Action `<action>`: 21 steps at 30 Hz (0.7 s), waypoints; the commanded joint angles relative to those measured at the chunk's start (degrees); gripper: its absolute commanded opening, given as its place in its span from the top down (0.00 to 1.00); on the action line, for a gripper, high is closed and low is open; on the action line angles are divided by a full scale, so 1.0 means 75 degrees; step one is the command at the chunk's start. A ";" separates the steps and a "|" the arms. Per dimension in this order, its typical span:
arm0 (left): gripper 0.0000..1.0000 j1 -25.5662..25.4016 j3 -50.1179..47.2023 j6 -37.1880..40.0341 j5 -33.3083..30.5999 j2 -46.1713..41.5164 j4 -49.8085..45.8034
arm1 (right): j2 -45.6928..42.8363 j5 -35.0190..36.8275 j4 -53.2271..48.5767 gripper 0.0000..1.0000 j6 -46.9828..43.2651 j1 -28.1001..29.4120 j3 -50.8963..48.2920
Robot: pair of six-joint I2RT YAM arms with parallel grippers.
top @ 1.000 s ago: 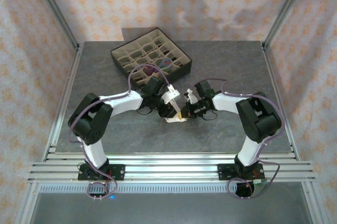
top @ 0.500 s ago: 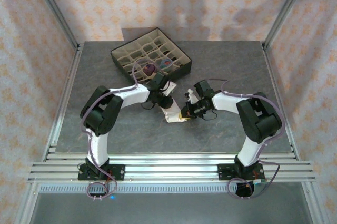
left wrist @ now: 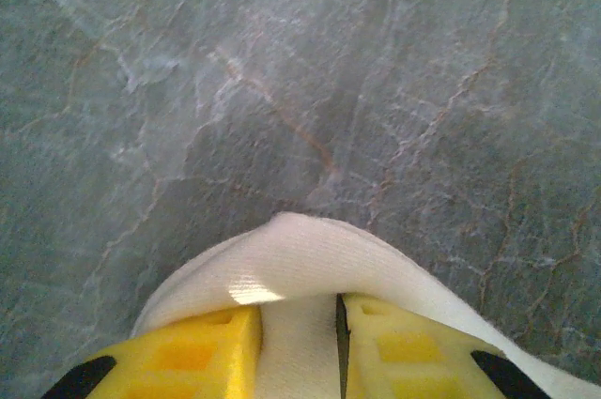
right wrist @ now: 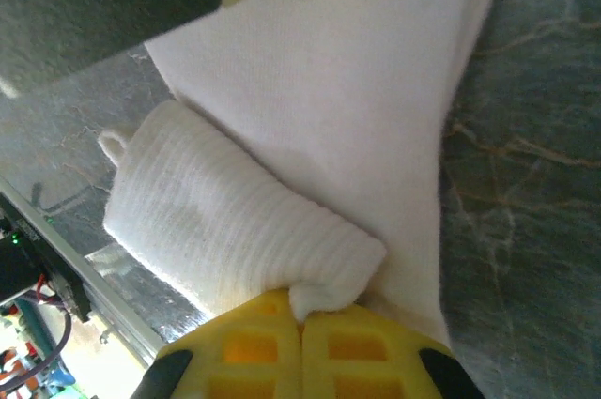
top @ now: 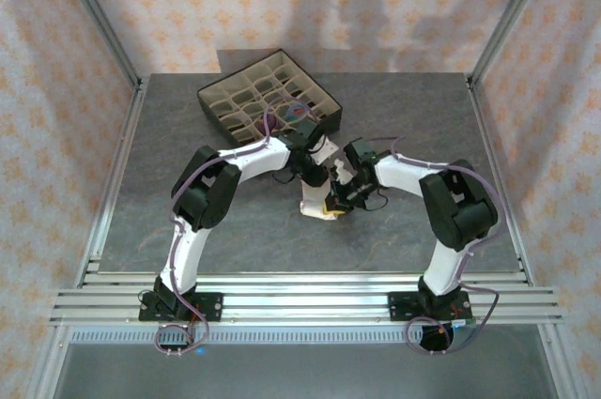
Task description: Roll the socks
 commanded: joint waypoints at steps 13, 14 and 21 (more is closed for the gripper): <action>0.48 -0.0069 -0.2607 0.3656 0.1158 -0.3062 0.1849 | 0.0844 0.0362 -0.0761 1.00 -0.0012 -0.0313 0.0245; 0.49 -0.0109 -0.2909 0.3822 0.1069 -0.3309 0.2069 | 0.0835 0.0379 -0.0716 1.00 0.0026 -0.0313 0.0233; 0.49 -0.1488 -0.5169 0.5163 -0.1832 -0.4360 0.4062 | 0.0891 0.0393 -0.0544 1.00 0.0146 -0.0319 0.0226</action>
